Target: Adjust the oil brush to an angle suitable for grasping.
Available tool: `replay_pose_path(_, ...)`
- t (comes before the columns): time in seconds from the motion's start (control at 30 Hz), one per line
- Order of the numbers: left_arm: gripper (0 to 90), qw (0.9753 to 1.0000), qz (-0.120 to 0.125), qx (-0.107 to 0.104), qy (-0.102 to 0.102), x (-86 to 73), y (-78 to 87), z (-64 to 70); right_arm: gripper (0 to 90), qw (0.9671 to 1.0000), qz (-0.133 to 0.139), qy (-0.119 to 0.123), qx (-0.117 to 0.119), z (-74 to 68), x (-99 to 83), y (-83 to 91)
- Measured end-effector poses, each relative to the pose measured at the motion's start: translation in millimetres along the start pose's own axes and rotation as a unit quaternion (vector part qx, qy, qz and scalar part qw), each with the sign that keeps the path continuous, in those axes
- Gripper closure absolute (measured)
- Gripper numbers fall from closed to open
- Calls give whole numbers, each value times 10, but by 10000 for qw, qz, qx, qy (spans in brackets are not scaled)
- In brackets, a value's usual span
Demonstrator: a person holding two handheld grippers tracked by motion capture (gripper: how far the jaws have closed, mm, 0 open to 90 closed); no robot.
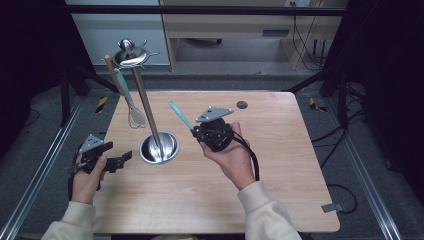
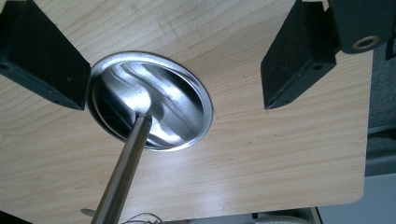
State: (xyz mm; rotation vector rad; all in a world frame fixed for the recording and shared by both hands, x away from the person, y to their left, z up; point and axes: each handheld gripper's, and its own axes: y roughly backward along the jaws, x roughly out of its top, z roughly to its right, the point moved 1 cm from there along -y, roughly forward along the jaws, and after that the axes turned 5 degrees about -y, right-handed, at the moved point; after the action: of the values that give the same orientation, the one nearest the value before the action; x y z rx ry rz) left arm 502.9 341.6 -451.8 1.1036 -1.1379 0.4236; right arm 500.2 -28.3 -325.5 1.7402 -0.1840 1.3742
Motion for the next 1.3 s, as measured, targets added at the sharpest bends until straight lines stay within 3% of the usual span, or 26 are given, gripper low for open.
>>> replay_pose_path(0.53,81,10000,15,-21,-24,2,-3,11,828,9986,531,48,46,-190,281,119)
replay_pose_path(1.3,79,10000,33,-51,-8,2,-2,24,829,9908,1352,-18,14,-335,515,249)
